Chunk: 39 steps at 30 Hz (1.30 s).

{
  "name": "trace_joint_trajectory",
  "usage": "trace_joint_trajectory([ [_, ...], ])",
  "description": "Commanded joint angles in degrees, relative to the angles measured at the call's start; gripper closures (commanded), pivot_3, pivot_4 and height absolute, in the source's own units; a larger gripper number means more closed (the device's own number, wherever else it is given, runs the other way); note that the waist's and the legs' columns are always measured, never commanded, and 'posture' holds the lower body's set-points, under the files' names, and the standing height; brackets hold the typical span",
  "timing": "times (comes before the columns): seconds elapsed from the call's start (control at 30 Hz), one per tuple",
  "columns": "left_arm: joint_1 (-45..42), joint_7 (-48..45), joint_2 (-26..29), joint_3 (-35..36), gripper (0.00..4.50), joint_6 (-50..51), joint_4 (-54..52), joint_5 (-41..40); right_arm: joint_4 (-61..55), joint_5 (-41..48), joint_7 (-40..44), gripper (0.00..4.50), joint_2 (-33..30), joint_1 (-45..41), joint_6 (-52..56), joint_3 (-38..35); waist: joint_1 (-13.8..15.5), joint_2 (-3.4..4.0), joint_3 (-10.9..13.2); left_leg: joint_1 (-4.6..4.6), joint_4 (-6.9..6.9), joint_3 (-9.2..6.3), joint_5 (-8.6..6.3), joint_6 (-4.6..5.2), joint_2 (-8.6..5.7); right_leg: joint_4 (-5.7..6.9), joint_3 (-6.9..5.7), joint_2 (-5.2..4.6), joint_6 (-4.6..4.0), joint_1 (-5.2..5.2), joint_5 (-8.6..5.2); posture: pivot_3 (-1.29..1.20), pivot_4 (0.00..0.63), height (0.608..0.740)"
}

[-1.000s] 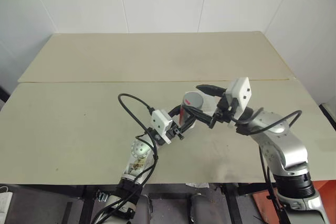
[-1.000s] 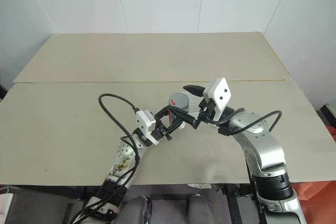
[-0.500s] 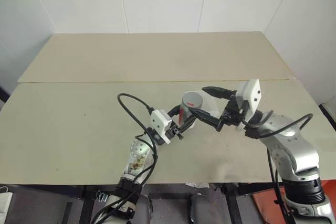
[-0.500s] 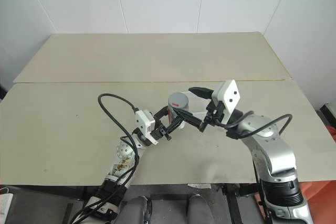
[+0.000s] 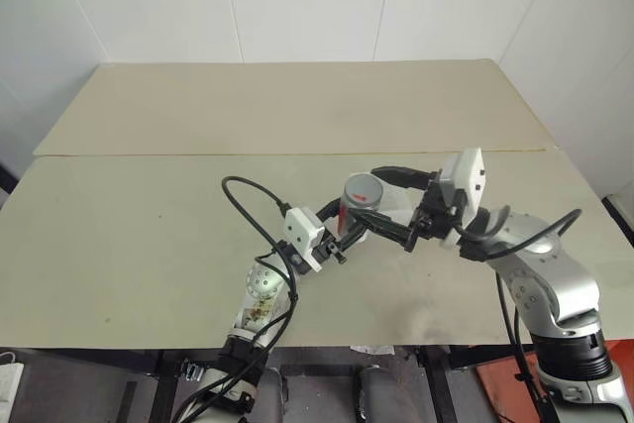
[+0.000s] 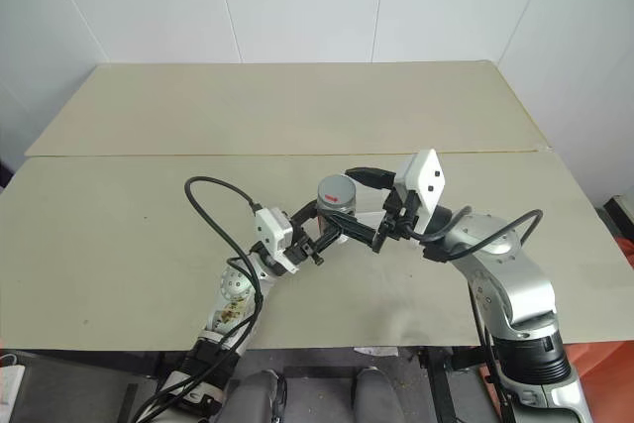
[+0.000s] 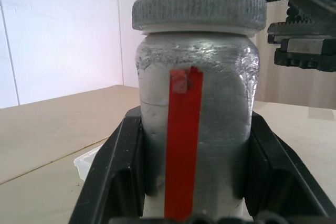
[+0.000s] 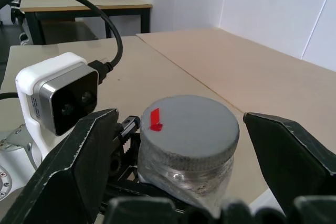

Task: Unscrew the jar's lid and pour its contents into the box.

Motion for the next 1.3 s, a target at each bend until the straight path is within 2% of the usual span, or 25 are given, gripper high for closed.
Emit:
trace_joint_trajectory([
  [0.03,-0.41,0.28,-0.33,0.14,2.55,-1.53,-1.48,-0.54,-0.47,-0.21,0.06,0.06,0.42,-1.30,-0.23,0.13,0.00,0.00,0.00,0.00,0.00,0.00,0.00,0.00,0.00,0.00,0.00,0.00,-0.01,0.00,0.01,0.00,0.150,0.740],
  [0.1,-0.37,0.41,-0.33,0.15,2.55,-1.61,-1.47,-0.48,-0.26,-0.31,-0.21,0.06,0.80,-1.57,-0.20,0.29,-0.01,0.00,0.00,0.00,0.00,-0.01,0.00,0.00,0.00,0.00,0.00,0.01,-0.03,0.00,0.02,0.00,0.150,0.740],
  [0.13,-0.35,0.43,-0.33,0.14,2.55,-1.63,-1.47,-0.47,-0.20,-0.30,-0.16,0.23,0.81,-1.66,-0.05,0.39,-0.01,0.00,0.00,0.00,0.00,-0.01,0.00,0.00,0.00,0.00,0.00,0.00,-0.03,0.00,0.02,0.00,0.150,0.740],
  [0.23,-0.37,0.47,-0.36,0.07,2.55,-1.71,-1.41,-0.47,-0.06,-0.57,0.06,0.96,0.79,-1.65,-0.11,0.68,-0.02,0.00,0.00,0.00,0.00,0.00,0.00,0.00,0.00,0.00,0.00,0.00,-0.03,0.00,0.02,0.00,0.150,0.740],
  [0.3,-0.40,0.52,-0.43,0.01,2.55,-1.73,-1.36,-0.49,-0.05,-0.85,0.28,1.64,0.78,-1.47,-0.36,0.92,-0.01,0.00,0.00,0.00,0.00,-0.01,0.00,0.00,0.00,0.00,0.00,0.01,-0.02,0.00,0.01,0.00,0.150,0.740],
  [0.33,-0.42,0.51,-0.43,-0.02,2.55,-1.76,-1.34,-0.51,-0.11,-1.26,0.01,1.73,0.81,-1.42,-0.52,1.01,-0.01,0.00,0.00,0.01,0.00,-0.01,0.00,0.00,0.00,0.01,0.00,0.01,-0.02,0.00,0.01,0.00,0.150,0.740],
  [0.6,-0.44,0.24,-0.30,-0.20,2.55,-2.10,-0.71,-0.22,-0.31,-0.83,-0.96,1.73,1.58,-1.42,0.34,0.08,-0.02,0.00,0.00,0.00,0.00,-0.01,0.00,0.00,0.00,0.01,0.00,0.00,-0.03,0.00,0.02,0.00,0.150,0.740],
  [0.9,-0.14,0.03,0.00,-0.42,2.55,-2.41,-0.55,0.01,-1.58,15.75,-7.63,1.73,6.11,-4.62,10.45,-8.22,-0.02,0.00,0.00,0.00,0.00,-0.01,0.00,0.00,0.00,0.01,0.00,0.00,-0.09,0.00,0.06,0.00,0.150,0.740],
  [1.0,-0.14,0.12,-0.07,-0.44,2.55,-2.32,-0.75,-0.05,-1.40,18.19,-10.04,1.73,6.27,-5.22,11.41,-10.88,-0.02,0.00,0.00,0.00,0.00,-0.02,0.00,0.00,0.01,0.01,0.00,0.01,-0.10,0.00,0.06,0.00,0.150,0.740],
  [1.13,-0.13,0.57,-0.06,-0.20,2.55,-1.91,-1.71,-0.23,-1.46,16.11,-13.76,1.73,2.96,-2.58,10.63,-16.25,0.26,0.00,0.00,-0.04,0.00,0.00,0.00,0.00,-0.01,-0.01,0.00,-0.02,-0.10,0.00,0.06,0.00,0.150,0.740],
  [1.3,-0.27,0.79,0.57,0.56,2.55,-1.11,-2.93,-0.83,0.61,5.99,-17.30,1.73,-4.29,6.16,8.03,-21.28,0.86,0.00,0.00,-0.09,0.00,0.01,0.00,0.00,-0.01,-0.06,-0.01,-0.03,-0.12,-0.01,0.07,0.00,0.150,0.740],
])
